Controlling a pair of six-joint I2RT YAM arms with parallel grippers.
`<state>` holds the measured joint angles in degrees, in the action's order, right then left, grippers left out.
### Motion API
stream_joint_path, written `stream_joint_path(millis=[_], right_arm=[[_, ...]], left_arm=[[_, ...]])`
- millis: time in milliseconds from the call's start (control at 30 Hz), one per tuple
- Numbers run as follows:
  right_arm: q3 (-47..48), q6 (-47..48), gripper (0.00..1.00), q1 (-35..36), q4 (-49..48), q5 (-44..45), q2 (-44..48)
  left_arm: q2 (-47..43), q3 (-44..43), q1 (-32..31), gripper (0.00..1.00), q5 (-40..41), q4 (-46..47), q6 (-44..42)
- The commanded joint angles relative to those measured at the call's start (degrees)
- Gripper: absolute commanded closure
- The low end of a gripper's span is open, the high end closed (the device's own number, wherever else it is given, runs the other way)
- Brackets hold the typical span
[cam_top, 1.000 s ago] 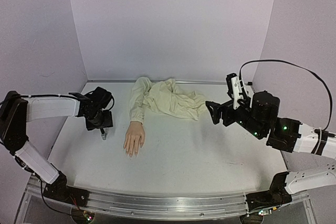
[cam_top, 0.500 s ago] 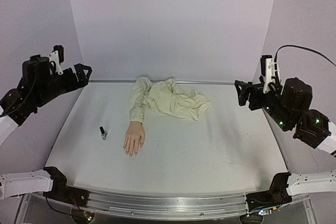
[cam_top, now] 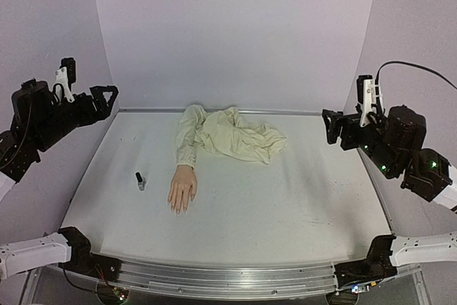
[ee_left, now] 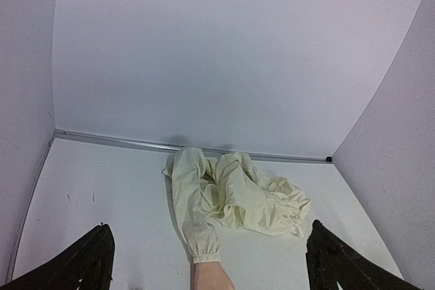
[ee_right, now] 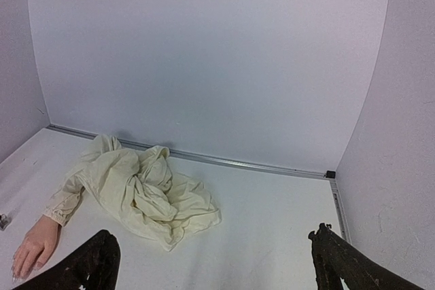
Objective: Paint the nails
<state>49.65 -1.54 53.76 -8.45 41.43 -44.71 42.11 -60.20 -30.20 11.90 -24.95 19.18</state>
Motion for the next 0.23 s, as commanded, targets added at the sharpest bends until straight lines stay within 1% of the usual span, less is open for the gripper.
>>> stream_joint_path(millis=[0, 67, 167, 200], right_arm=[[2.3, -1.5, 0.02, -0.1, -2.1, 3.0, 0.6], [0.8, -1.5, 0.02, -0.1, -3.0, 2.9, 1.0], [0.3, -3.0, 0.02, -0.1, -3.7, 7.0, 0.7], [0.0, -3.3, 0.02, -0.1, -3.9, 7.1, 0.9]], left_arm=[[0.8, 0.1, 0.3, 0.01, -0.9, 2.8, -1.6], [1.0, -0.1, 0.3, 0.01, -1.1, 2.8, -1.8], [1.0, -0.3, 0.3, 0.01, -1.5, 2.9, -2.0], [1.0, -0.5, 0.3, 0.01, -1.4, 2.9, -2.1]])
